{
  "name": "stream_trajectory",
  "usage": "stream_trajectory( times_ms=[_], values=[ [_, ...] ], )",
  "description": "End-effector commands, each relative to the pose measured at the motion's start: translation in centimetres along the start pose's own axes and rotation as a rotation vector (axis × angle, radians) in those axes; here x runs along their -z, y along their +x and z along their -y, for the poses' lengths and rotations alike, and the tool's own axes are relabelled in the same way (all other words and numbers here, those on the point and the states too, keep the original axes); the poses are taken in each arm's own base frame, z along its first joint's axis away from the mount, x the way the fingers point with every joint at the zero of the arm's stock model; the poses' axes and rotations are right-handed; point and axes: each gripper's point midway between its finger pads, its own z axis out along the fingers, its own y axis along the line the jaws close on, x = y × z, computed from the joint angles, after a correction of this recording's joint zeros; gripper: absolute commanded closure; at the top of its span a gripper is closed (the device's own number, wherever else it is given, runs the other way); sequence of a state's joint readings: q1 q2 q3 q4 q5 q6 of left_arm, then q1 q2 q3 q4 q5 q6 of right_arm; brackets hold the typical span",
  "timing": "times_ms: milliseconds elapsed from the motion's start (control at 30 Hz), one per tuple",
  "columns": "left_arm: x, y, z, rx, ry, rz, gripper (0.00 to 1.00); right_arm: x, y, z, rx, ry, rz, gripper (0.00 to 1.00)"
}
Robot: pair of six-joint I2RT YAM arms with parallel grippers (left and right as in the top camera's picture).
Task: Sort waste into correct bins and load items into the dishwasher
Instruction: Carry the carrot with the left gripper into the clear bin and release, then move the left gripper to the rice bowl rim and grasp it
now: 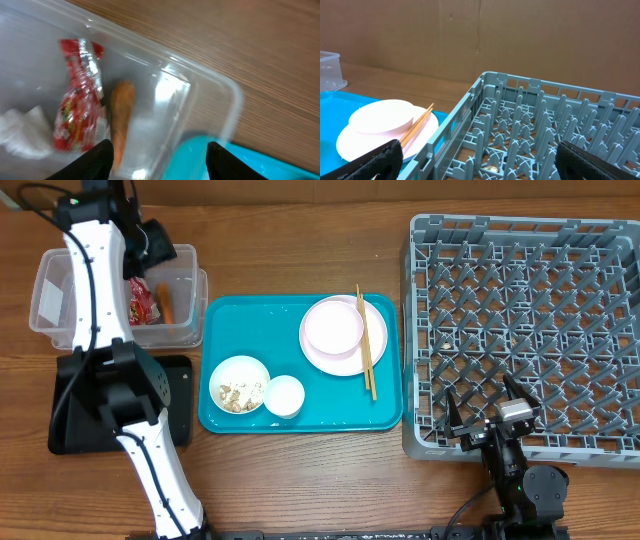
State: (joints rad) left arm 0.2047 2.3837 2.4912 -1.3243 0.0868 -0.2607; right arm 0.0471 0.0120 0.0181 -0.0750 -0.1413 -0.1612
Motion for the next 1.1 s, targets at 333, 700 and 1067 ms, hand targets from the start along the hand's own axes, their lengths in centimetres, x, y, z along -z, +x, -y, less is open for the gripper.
stream_trajectory(
  times_ms=[333, 700, 1067],
  values=[
    [22.1, 9.1, 10.5, -0.259, 0.117, 0.191, 0.31, 0.0, 0.2, 0.2, 0.000, 0.010, 0.002, 0.00],
    [24.8, 17.9, 12.8, -0.399, 0.193, 0.061, 0.16, 0.0, 0.2, 0.2, 0.000, 0.010, 0.002, 0.00],
    [19.9, 24.1, 6.2, -0.196, -0.008, -0.087, 0.00, 0.0, 0.2, 0.2, 0.000, 0.010, 0.002, 0.00]
  ],
)
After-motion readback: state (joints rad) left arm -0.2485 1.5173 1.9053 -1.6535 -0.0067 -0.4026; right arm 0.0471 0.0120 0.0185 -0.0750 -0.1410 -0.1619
